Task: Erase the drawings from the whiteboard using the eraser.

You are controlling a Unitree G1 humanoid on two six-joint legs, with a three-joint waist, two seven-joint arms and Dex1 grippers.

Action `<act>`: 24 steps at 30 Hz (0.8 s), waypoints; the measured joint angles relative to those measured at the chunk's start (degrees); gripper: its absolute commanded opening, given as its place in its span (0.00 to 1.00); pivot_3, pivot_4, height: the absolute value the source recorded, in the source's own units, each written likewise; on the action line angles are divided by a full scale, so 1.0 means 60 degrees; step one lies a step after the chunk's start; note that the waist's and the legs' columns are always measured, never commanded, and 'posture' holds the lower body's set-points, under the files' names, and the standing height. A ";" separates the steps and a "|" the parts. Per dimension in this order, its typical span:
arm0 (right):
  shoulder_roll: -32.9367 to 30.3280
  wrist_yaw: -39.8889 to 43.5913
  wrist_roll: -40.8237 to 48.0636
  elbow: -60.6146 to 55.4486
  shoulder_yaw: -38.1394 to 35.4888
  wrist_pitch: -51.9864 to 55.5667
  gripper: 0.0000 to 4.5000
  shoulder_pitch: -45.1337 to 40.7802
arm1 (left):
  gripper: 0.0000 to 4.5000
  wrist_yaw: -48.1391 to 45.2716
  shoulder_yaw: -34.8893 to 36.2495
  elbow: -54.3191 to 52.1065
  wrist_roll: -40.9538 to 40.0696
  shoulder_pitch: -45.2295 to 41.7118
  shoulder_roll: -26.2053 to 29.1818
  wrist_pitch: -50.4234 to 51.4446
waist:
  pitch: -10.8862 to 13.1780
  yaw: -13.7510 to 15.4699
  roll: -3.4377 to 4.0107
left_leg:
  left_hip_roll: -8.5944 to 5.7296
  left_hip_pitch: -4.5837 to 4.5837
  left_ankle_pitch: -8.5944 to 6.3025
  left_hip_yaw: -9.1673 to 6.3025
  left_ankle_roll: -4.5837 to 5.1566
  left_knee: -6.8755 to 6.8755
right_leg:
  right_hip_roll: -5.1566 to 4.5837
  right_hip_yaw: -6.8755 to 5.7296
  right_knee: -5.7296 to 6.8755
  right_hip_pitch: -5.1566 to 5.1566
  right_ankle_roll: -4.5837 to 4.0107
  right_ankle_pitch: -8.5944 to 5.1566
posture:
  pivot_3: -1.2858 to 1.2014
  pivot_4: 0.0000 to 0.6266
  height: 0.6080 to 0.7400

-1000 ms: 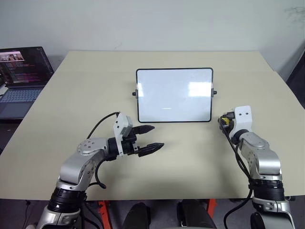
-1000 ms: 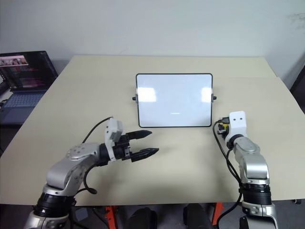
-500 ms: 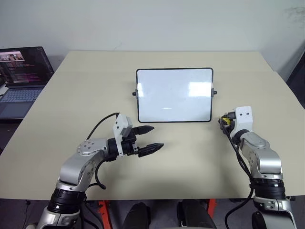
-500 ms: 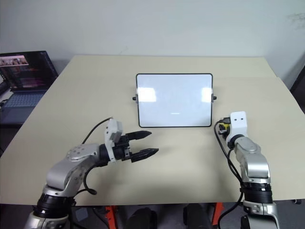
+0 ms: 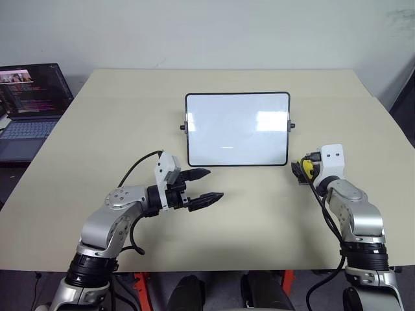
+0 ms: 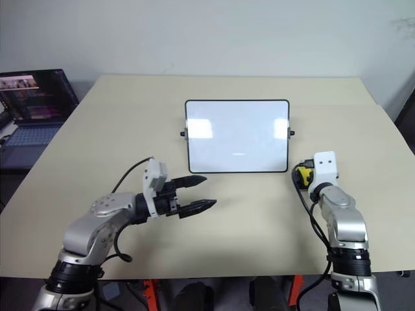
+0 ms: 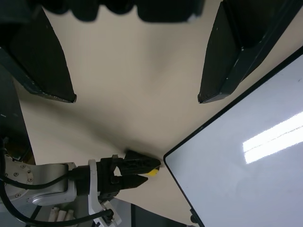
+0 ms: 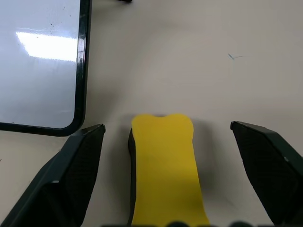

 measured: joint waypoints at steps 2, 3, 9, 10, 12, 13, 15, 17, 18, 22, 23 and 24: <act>0.0000 -0.0019 0.0003 0.0000 -0.0010 0.0000 0.99 -0.0016 | 1.00 -0.0006 0.0000 0.0001 0.0000 0.0000 0.0000 -0.0009 | 0.0000 0.0000 0.0000 | 0.0000 0.0000 0.0000 0.0000 0.0000 0.0000 | 0.0000 0.0001 0.0000 0.0000 0.0000 0.0000 | 0.52 0.24 1.00; 0.0000 -0.0029 0.0007 -0.0001 -0.0021 0.0001 0.99 -0.0035 | 1.00 -0.0005 0.0000 0.0003 0.0000 0.0001 0.0000 -0.0016 | 0.0000 0.0000 0.0000 | 0.0000 0.0000 0.0000 0.0000 0.0000 0.0000 | 0.0000 0.0001 0.0000 0.0000 0.0000 0.0000 | 0.52 0.24 1.00; 0.0001 -0.0101 0.0159 -0.0621 -0.0102 0.0043 0.99 -0.0005 | 1.00 0.0374 0.0514 0.0009 -0.0154 0.0067 -0.0309 -0.0116 | 0.0000 0.0000 0.0000 | 0.0002 -0.0001 0.0000 -0.0002 0.0000 0.0000 | 0.0000 0.0000 0.0000 -0.0001 0.0000 0.0000 | 0.52 0.24 1.00; 0.0002 -0.0160 0.0189 -0.0882 -0.0135 0.0048 0.99 0.0039 | 1.00 0.0523 0.0683 0.0002 -0.0172 0.0119 -0.0417 -0.0215 | 0.0000 0.0003 0.0000 | 0.0002 -0.0001 0.0000 -0.0003 0.0000 0.0000 | -0.0001 0.0000 0.0000 0.0000 0.0000 0.0000 | 0.52 0.24 1.00; 0.0006 -0.0218 0.0215 -0.1320 -0.0199 0.0071 0.99 0.0159 | 1.00 0.0897 0.1038 -0.0026 -0.0263 0.0262 -0.0754 -0.0391 | 0.0000 0.0009 0.0000 | 0.0002 -0.0003 0.0000 -0.0003 0.0000 0.0001 | -0.0002 0.0000 -0.0001 0.0000 0.0000 0.0000 | 0.52 0.24 1.00; 0.0042 -0.0276 0.0249 -0.1585 -0.0254 0.0079 0.99 0.0281 | 1.00 0.1176 0.1238 -0.0091 -0.0330 0.0371 -0.0992 -0.0501 | -0.0001 0.0014 -0.0001 | 0.0002 -0.0003 0.0000 -0.0003 0.0000 0.0001 | -0.0003 0.0000 -0.0001 0.0000 0.0000 0.0000 | 0.52 0.24 1.00; 0.0130 -0.0373 0.0298 -0.2018 -0.0282 0.0007 0.99 0.0613 | 1.00 0.1767 0.1552 -0.0270 -0.0366 0.0636 -0.1449 -0.0720 | -0.0001 0.0019 -0.0002 | 0.0002 -0.0005 0.0000 -0.0003 0.0000 0.0001 | -0.0005 0.0002 -0.0002 0.0000 0.0000 0.0000 | 0.52 0.24 1.00; 0.0158 -0.0441 0.0241 -0.2385 -0.0265 -0.0245 0.99 0.1052 | 1.00 0.2379 0.1724 -0.0506 -0.0299 0.0966 -0.1855 -0.1016 | -0.0002 0.0023 -0.0002 | 0.0001 -0.0005 0.0000 -0.0001 0.0000 0.0001 | -0.0007 0.0005 -0.0002 0.0000 0.0001 0.0000 | 0.52 0.24 1.00; 0.0187 -0.0491 0.0175 -0.2550 -0.0260 -0.0371 0.99 0.1268 | 1.00 0.2623 0.1768 -0.0572 -0.0183 0.1136 -0.2000 -0.1206 | -0.0002 0.0023 -0.0002 | 0.0001 -0.0005 0.0000 -0.0002 0.0000 0.0001 | -0.0007 0.0004 -0.0002 0.0000 0.0001 0.0000 | 0.52 0.24 1.00; 0.0572 -0.0725 -0.0005 -0.3233 -0.0273 -0.1320 0.99 0.2772 | 1.00 0.3773 0.1923 -0.0814 0.0568 0.2158 -0.2860 -0.2427 | -0.0005 0.0038 -0.0004 | 0.0002 0.0000 0.0000 -0.0002 0.0000 -0.0001 | -0.0006 0.0005 -0.0002 0.0003 0.0001 0.0000 | 0.52 0.24 1.00; 0.0623 -0.0733 -0.0018 -0.3293 -0.0259 -0.1535 0.99 0.3083 | 1.00 0.3971 0.1934 -0.0837 0.0722 0.2364 -0.2989 -0.2630 | -0.0005 0.0039 -0.0004 | 0.0002 0.0000 0.0000 0.0001 -0.0001 0.0000 | -0.0007 0.0008 -0.0002 0.0004 0.0002 0.0000 | 0.52 0.24 1.00; 0.0758 -0.0787 -0.0046 -0.3429 -0.0268 -0.1945 0.99 0.3538 | 1.00 0.4263 0.1961 -0.0942 0.0917 0.2688 -0.3205 -0.2889 | -0.0006 0.0040 -0.0004 | 0.0001 0.0004 0.0000 0.0002 0.0000 0.0000 | -0.0007 0.0011 -0.0002 0.0006 0.0003 -0.0001 | 0.52 0.24 1.00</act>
